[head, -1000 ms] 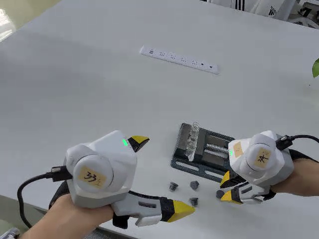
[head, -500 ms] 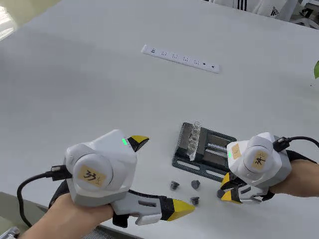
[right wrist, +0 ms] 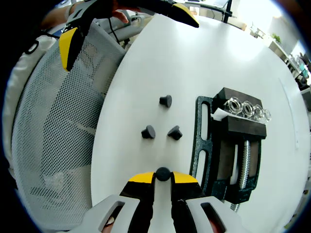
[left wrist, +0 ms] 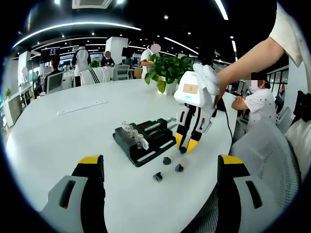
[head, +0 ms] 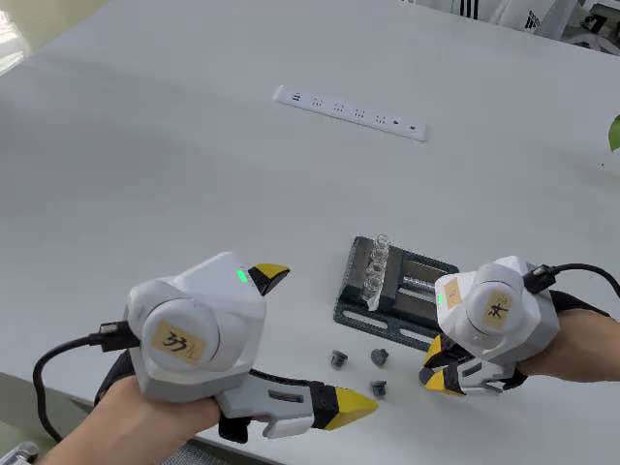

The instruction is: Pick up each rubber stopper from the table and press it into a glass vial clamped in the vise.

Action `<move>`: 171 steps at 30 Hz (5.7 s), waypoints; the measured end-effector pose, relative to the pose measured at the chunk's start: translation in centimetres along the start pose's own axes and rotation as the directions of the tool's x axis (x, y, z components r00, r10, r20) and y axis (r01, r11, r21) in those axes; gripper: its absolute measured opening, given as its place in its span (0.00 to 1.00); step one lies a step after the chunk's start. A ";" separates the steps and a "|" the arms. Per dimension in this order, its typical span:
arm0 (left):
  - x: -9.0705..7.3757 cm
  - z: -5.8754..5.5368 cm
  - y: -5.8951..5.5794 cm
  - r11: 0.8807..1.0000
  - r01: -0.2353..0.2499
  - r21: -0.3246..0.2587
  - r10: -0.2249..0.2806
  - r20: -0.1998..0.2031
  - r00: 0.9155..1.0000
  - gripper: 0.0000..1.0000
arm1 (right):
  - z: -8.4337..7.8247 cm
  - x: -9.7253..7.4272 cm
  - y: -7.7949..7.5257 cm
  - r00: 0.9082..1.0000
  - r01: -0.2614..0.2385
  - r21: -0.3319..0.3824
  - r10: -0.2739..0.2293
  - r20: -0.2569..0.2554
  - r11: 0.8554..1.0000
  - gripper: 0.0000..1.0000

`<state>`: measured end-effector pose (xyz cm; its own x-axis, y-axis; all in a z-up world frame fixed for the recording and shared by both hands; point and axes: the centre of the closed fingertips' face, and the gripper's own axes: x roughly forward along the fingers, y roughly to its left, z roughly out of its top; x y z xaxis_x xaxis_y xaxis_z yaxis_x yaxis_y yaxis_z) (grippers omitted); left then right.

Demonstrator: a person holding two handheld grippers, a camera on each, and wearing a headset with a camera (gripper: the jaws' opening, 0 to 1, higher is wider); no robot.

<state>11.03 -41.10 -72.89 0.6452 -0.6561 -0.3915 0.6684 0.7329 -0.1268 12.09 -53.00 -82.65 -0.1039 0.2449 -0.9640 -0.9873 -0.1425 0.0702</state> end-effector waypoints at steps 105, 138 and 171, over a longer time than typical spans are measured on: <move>1.0 0.2 0.1 1.000 0.024 -0.005 -0.024 -0.007 1.000 0.96 | 6.9 -9.4 -11.5 0.998 0.035 -0.009 -0.034 0.044 0.999 0.05; 2.3 -0.2 1.2 0.999 0.024 -0.034 -0.025 -0.017 1.000 0.96 | 8.2 -6.6 -13.8 0.998 -0.031 0.007 0.030 0.050 1.000 0.05; 2.7 -1.2 1.4 0.997 0.027 -0.066 -0.029 -0.030 0.999 0.96 | 8.1 -5.3 -14.1 0.998 -0.039 0.022 0.038 0.052 0.999 0.05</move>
<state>13.23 -41.66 -75.20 0.6143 -0.6712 -0.4150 0.6596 0.7254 -0.1969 25.54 -44.54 -76.41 -0.1470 0.2885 -0.9461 -0.9849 -0.1312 0.1131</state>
